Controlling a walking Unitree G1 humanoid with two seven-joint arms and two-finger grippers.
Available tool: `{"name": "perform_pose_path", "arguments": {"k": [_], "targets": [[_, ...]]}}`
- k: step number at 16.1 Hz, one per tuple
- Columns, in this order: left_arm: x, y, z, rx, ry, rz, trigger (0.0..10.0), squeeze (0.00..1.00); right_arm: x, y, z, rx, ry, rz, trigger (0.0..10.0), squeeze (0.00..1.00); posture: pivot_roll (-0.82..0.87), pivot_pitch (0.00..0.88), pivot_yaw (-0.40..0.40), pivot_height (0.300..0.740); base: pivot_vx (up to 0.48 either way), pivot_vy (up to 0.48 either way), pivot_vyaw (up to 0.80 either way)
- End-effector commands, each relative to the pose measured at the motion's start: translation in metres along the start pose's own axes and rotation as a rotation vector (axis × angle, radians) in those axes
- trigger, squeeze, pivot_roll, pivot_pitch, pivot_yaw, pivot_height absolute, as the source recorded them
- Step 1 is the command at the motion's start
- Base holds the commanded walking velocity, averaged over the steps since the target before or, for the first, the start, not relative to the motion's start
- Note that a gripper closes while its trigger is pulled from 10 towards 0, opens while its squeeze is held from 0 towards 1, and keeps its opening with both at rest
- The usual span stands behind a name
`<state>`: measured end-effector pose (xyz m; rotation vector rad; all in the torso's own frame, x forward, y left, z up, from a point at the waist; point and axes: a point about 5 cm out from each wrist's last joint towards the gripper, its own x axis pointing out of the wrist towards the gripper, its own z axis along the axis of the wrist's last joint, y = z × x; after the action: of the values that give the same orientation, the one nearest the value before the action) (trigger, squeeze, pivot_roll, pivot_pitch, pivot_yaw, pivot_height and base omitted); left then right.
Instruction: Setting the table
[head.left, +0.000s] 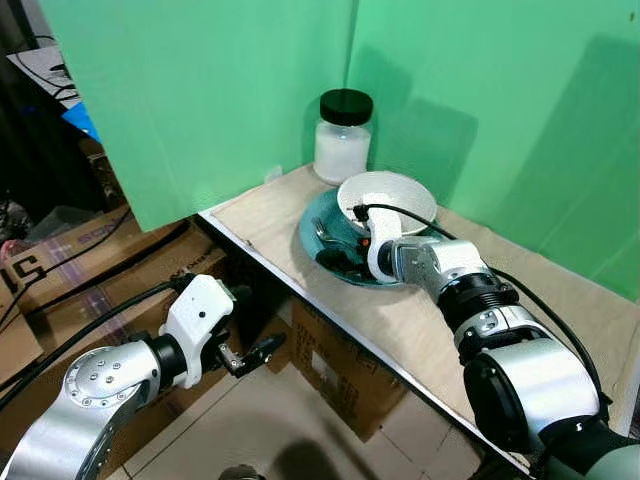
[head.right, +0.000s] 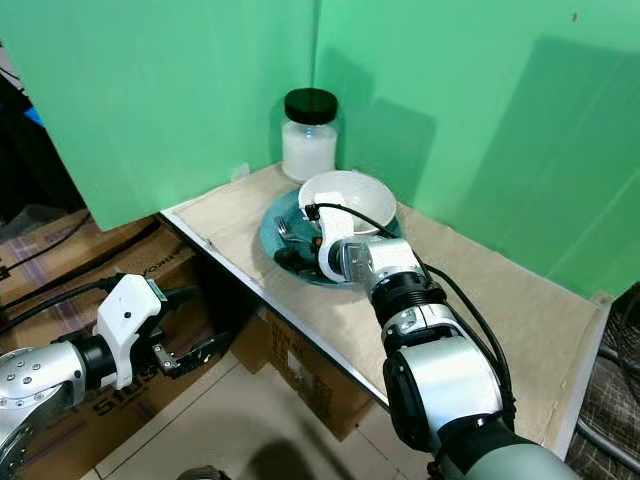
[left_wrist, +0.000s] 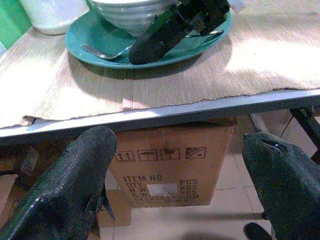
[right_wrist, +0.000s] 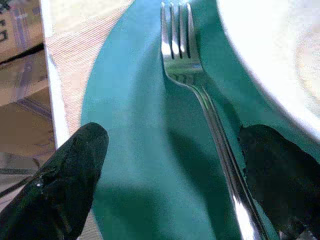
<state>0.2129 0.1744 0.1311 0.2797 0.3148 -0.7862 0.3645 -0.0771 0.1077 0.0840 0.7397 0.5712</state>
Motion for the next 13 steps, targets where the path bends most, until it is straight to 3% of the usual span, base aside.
{"name": "perform_pose_path", "arguments": {"k": [1, 6, 7, 8, 9, 13], "targets": [[0.0009, 0.0009, 0.0003, 0.017, 0.006, -0.001, 10.0, 0.0, -0.0003, -0.0007, -0.0013, 0.006, 0.001, 0.009, 10.0, 1.0, 0.11, 0.0, -0.024, 0.74, 0.0, 0.0, 0.0], [0.0014, 0.0008, 0.0001, 0.016, 0.006, -0.001, 10.0, 0.0, -0.0029, -0.0031, 0.0001, -0.025, -0.006, 0.038, 10.0, 1.0, 0.11, 0.0, -0.022, 0.74, 0.0, 0.0, 0.0], [0.0017, 0.0009, -0.0001, 0.017, 0.007, -0.001, 10.0, 0.0, -0.0022, -0.0034, -0.0014, -0.02, -0.004, 0.028, 9.6, 1.0, 0.11, 0.0, -0.022, 0.74, 0.0, 0.0, 0.0], [0.0018, 0.001, -0.0001, 0.018, 0.008, -0.001, 10.0, 0.0, -0.0013, -0.0026, -0.0027, -0.01, -0.003, 0.029, 4.3, 0.28, 0.11, 0.0, -0.022, 0.74, 0.0, 0.0, 0.0], [0.0015, 0.001, -0.0003, 0.019, 0.009, 0.0, 10.0, 0.0, -0.0003, -0.0012, -0.0037, -0.005, -0.003, 0.033, 0.0, 0.0, 0.11, 0.0, -0.023, 0.74, 0.0, 0.0, 0.0], [0.0014, 0.0013, -0.0003, 0.017, 0.009, 0.0, 10.0, 0.0, 0.001, -0.0008, -0.0024, 0.002, -0.037, 0.02, 0.0, 0.0, 0.11, 0.0, -0.023, 0.74, 0.0, 0.0, 0.0]]}}
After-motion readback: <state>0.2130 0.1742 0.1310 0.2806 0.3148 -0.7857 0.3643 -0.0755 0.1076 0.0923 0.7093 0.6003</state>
